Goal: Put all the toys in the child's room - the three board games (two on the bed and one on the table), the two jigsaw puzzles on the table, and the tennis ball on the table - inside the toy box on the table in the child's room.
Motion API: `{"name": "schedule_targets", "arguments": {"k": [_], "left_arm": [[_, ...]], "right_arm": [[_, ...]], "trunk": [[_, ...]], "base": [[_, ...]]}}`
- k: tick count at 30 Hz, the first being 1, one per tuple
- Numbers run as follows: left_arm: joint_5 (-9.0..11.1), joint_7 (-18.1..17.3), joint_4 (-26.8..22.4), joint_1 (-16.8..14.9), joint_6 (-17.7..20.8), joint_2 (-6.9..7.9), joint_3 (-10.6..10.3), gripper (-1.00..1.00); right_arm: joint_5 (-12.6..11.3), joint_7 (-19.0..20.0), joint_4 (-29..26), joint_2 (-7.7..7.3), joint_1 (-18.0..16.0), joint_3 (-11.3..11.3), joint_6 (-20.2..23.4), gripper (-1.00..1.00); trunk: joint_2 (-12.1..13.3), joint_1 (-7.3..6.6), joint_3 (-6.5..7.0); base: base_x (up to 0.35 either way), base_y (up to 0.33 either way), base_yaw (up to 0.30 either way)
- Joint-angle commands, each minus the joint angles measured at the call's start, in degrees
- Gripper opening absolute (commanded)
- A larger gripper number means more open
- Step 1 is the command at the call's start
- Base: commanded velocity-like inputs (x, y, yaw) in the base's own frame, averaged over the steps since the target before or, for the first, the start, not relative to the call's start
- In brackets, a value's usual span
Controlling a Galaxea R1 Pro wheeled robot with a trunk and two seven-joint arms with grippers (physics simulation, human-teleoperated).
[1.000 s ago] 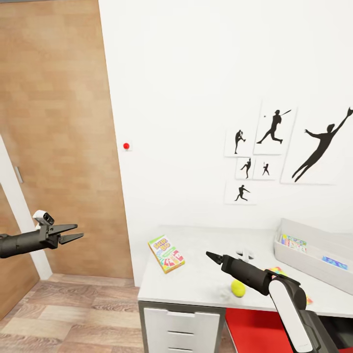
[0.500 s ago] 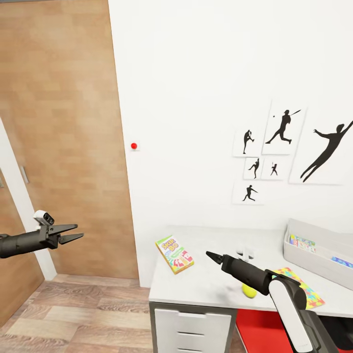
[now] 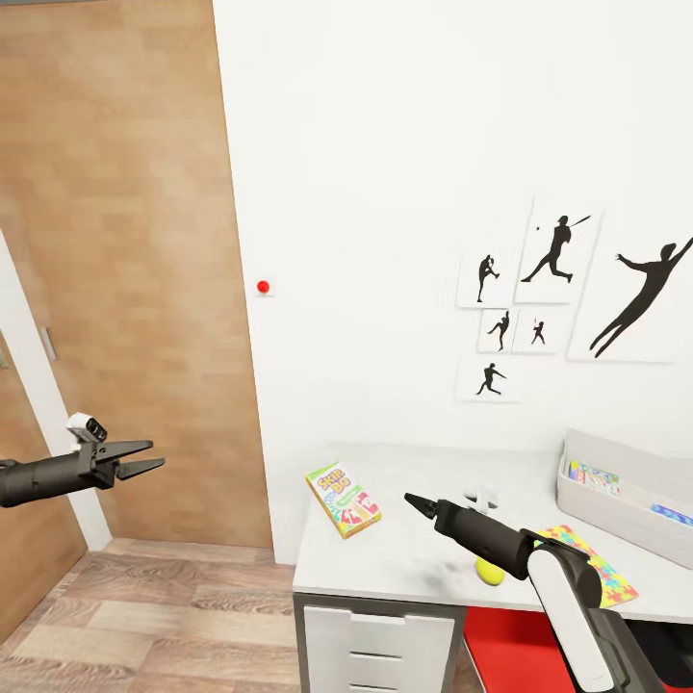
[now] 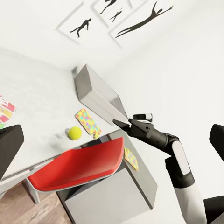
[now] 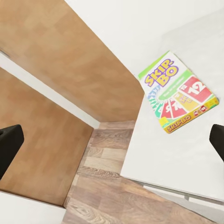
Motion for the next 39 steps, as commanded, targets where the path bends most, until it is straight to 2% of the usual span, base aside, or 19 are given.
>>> {"name": "schedule_targets", "arguments": {"k": [1, 6, 8, 10, 15, 17, 19, 25, 33, 39], "left_arm": [[-0.03, -0.2, 0.0, -0.01, 0.63, 0.0, -0.02, 1.0], [-0.19, -0.2, 0.02, -0.01, 0.83, -0.08, -0.13, 1.0], [-0.21, -0.2, 0.04, -0.01, 0.88, -0.14, -0.18, 1.0], [-0.22, 1.68, 0.07, -0.01, 0.9, -0.17, -0.13, 1.0], [-0.27, 12.05, 0.1, -0.01, 0.87, -0.29, 0.08, 1.0], [-0.29, 15.32, 0.1, -0.02, 0.82, -0.32, 0.11, 1.0], [-0.28, 18.36, 0.09, -0.05, 0.77, -0.33, 0.15, 1.0], [-0.11, 22.42, 0.09, -0.05, -1.04, -0.3, 0.04, 1.0], [0.02, 22.96, 0.1, -0.05, -1.89, -0.29, 0.01, 1.0], [0.03, 22.94, 0.12, -0.03, -1.96, -0.29, 0.01, 1.0]], "right_arm": [[0.31, 0.36, -0.01, 0.05, -0.02, -0.07, 0.27, 1.0], [0.36, -1.58, 0.0, 0.15, -0.18, 0.8, 0.48, 1.0], [0.31, -4.23, 0.0, 0.18, -0.33, 1.39, 0.57, 1.0], [0.14, -7.97, -0.01, 0.72, -0.54, 2.32, 0.65, 1.0], [0.28, -24.05, -0.01, 6.31, -1.88, 4.02, 2.96, 1.0], [0.12, -27.18, -0.01, 7.09, -2.13, 4.16, 4.05, 1.0], [-0.14, -28.66, -0.02, 7.44, -2.26, 4.23, 4.69, 1.0], [-0.42, -29.4, -0.09, 7.62, -2.38, 4.24, 5.06, 1.0], [-0.44, -26.7, -0.18, 7.23, -2.39, 4.22, 5.03, 1.0], [-0.44, -26.2, -0.16, 7.15, -2.4, 4.17, 4.94, 1.0]], "trunk": [[-0.04, 0.02, -0.03], [-0.04, 0.02, -0.03], [-0.04, 0.02, -0.03], [-0.04, 0.02, -0.03], [-0.04, 0.02, -0.03], [-0.04, 0.02, -0.03], [-0.04, 0.02, -0.03], [-0.04, 0.02, -0.03], [-0.04, 0.02, -0.03], [-0.04, 0.02, -0.03]], "base": [[0.0, 0.0, 0.0], [0.0, 0.0, 0.0], [0.0, 0.0, 0.0], [0.0, 0.0, 0.0], [0.0, 0.0, 0.0], [0.0, 0.0, 0.0], [0.0, 0.0, 0.0], [0.0, 0.038, 0.0], [0.0, 0.151, 0.0], [0.001, 0.11, 0.0]]}}
